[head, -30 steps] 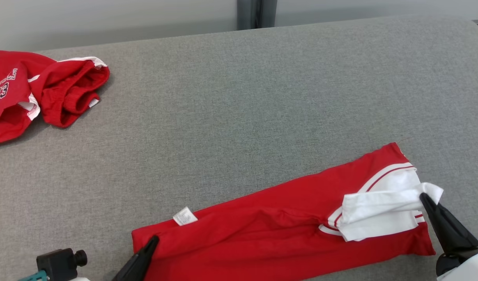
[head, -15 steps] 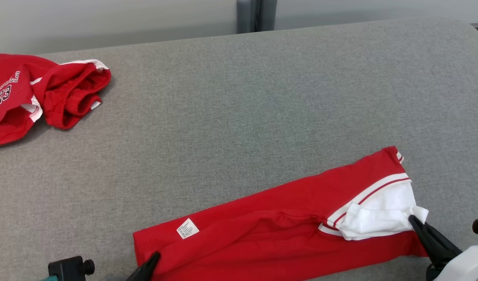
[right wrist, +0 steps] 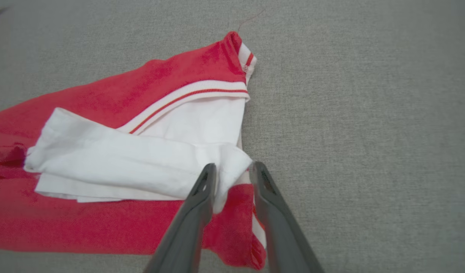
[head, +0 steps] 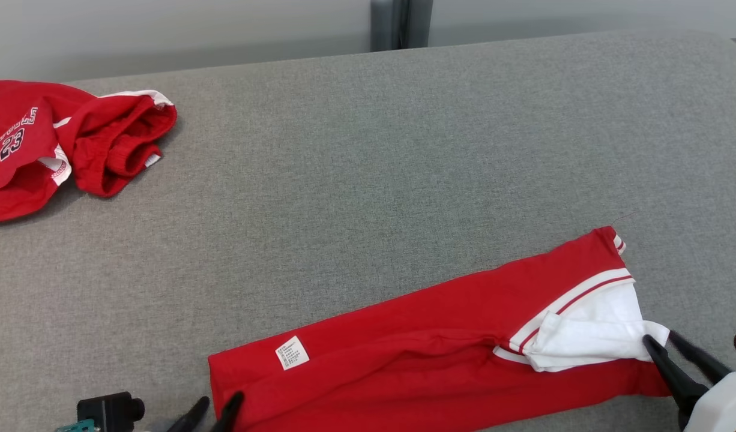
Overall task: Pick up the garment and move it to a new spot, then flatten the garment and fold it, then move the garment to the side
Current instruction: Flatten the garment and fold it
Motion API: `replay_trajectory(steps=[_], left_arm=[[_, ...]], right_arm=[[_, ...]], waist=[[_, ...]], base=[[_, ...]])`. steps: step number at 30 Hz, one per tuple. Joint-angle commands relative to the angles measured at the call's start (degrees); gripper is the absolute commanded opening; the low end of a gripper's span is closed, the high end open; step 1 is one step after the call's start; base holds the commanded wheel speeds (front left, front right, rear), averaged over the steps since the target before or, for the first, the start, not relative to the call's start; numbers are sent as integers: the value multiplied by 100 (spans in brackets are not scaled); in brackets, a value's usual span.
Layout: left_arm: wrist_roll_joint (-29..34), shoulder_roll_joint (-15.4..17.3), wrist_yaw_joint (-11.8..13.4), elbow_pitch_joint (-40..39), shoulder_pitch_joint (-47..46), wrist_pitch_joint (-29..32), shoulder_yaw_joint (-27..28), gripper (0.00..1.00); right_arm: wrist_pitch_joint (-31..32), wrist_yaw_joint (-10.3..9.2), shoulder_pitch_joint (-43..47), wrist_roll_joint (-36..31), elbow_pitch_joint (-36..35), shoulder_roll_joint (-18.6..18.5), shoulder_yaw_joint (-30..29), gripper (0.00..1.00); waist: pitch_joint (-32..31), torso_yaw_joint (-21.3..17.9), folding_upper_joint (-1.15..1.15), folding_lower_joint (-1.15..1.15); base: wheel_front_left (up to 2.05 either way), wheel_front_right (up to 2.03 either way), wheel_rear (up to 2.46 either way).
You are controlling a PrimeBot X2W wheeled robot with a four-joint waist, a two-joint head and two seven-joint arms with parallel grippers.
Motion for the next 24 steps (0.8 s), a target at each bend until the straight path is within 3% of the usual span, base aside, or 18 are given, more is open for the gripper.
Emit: replay_trajectory(steps=[1,6,11,14,19,24], left_arm=[[183,17,193,76,-24,-170,57,100],[829,-119,651,-72,52,-1259,381,100],[1497,-328,894,-128,10,-2301,518,100],[1726,-440,828,-79,-101,-2456,451,100],[2081,-865,499,179,-258,-2571,393,100],[2488,-1304,178,222,-310,-2577,740,100]], right_arm=[[32,-1,-27,-207,-8,-119,-133,100],[181,0,36,-317,-352,-135,-382,100],[588,0,-98,-665,-448,-227,-234,100],[746,0,-210,-831,-352,-262,-129,100],[1026,-1,-548,-1118,208,-263,124,100],[1153,0,-755,-970,805,-186,431,100]], waist=[[-35,-8,0,0],[-66,-8,0,0],[-20,51,0,0],[18,92,0,0],[55,197,0,0],[93,282,0,0]], base=[[0,0,0],[0,0,0],[0,0,0],[0,0,0],[0,0,0],[0,0,0]])
